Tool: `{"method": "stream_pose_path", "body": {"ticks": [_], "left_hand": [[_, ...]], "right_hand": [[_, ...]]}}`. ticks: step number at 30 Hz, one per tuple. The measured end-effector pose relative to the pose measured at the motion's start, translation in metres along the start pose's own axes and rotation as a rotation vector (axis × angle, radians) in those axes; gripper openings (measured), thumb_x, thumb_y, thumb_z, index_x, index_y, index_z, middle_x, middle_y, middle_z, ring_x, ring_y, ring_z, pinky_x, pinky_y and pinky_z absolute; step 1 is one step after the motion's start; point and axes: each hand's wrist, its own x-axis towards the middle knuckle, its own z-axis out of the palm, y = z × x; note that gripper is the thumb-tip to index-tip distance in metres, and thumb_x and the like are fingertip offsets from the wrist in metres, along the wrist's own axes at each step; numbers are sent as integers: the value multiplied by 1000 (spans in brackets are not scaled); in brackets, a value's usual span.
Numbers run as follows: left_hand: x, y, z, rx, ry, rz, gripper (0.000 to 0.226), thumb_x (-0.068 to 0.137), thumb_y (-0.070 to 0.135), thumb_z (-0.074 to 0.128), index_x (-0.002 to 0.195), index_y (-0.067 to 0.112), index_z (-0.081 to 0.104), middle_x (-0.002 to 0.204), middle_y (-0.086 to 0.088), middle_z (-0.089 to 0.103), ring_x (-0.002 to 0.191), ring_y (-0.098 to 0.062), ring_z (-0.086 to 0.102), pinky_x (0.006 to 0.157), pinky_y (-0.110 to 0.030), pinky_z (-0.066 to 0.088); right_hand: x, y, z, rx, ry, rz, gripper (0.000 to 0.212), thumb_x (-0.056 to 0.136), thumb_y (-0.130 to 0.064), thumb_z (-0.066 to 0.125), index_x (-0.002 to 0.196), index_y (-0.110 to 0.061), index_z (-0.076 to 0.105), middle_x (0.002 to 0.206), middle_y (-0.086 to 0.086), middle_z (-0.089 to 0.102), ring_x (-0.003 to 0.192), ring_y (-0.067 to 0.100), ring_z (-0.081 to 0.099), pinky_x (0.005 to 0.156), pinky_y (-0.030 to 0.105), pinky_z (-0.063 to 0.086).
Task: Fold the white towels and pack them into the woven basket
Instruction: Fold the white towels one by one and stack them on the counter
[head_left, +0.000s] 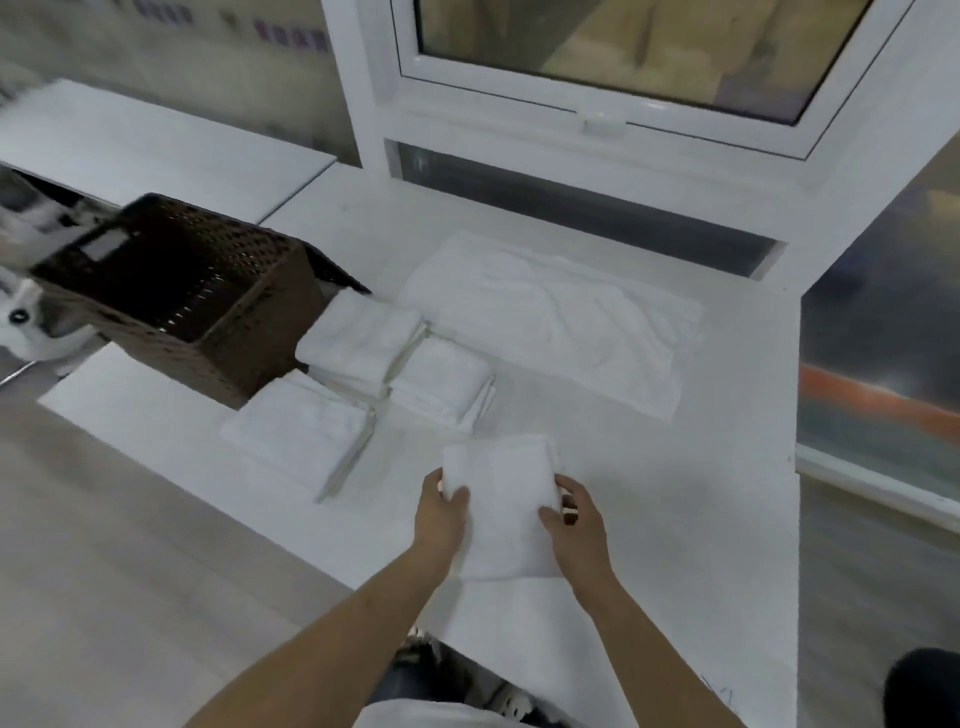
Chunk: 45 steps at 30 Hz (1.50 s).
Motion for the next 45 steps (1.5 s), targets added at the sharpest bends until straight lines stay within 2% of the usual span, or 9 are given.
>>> {"method": "stream_pose_path", "body": {"ticks": [7,18,23,26,33,35,39,42,45], "left_hand": [[16,33,-66,-240,63,25,39,95,20,67,130,21,51,112,-8,70,97,-25,71,80,-41,60],[126,111,-171,-310,87,93,31,95,19,70,124,15,60,108,-7,72,96,-26,71,83,-40,59],[188,124,-205,-337,69,-1,9,96,16,67,100,10,72,100,-12,76,93,-31,72,86,-51,60],[216,128,-215,-382,55,-53,12,96,17,68,99,6,72,102,-15,75,94,-36,71,85,-57,59],[257,127,-223,-538,39,-166,22,96,12,67,117,9,63,109,-12,71,98,-30,70,81,-43,62],[264,123,-224,-520,34,-216,20,99,14,62,117,8,61,106,-12,69,92,-26,69,77,-39,61],[264,110,-234,-86,112,-51,43,89,34,60,124,8,56,104,-8,68,94,-30,68,90,-48,58],[248,111,-234,332,187,214,31,99,17,56,129,11,53,113,-6,59,105,-30,59,94,-39,49],[250,111,-228,757,315,509,24,96,17,61,120,18,63,118,-7,55,109,-32,51,91,-44,49]], "right_hand": [[19,-52,55,-16,-56,-78,38,93,-15,67,123,-38,61,110,-3,64,95,20,63,72,28,49],[90,-133,185,34,-39,-79,35,95,-20,68,127,-34,61,116,-8,63,100,15,64,73,28,49],[162,-176,234,-150,-75,-158,30,94,-17,67,120,-32,66,115,-7,66,99,21,65,81,33,52],[208,-205,259,-326,-148,-195,30,93,-15,66,121,-26,67,112,-5,65,102,22,63,85,32,48],[300,-244,313,-620,-353,-315,27,96,-15,64,115,-35,67,116,-7,64,98,16,61,72,23,46],[316,-240,329,-676,-351,-349,28,97,-15,62,118,-33,66,121,-7,64,101,16,60,77,24,48],[317,-214,339,-723,-257,-402,38,98,-15,61,136,-23,57,139,0,56,126,19,54,105,29,42],[302,-195,327,-775,-169,-485,39,100,-19,59,139,-21,54,149,1,49,139,21,44,114,34,37],[285,-178,312,-819,-85,-596,39,100,-25,59,139,-19,57,156,4,45,144,21,39,118,41,35]]}}
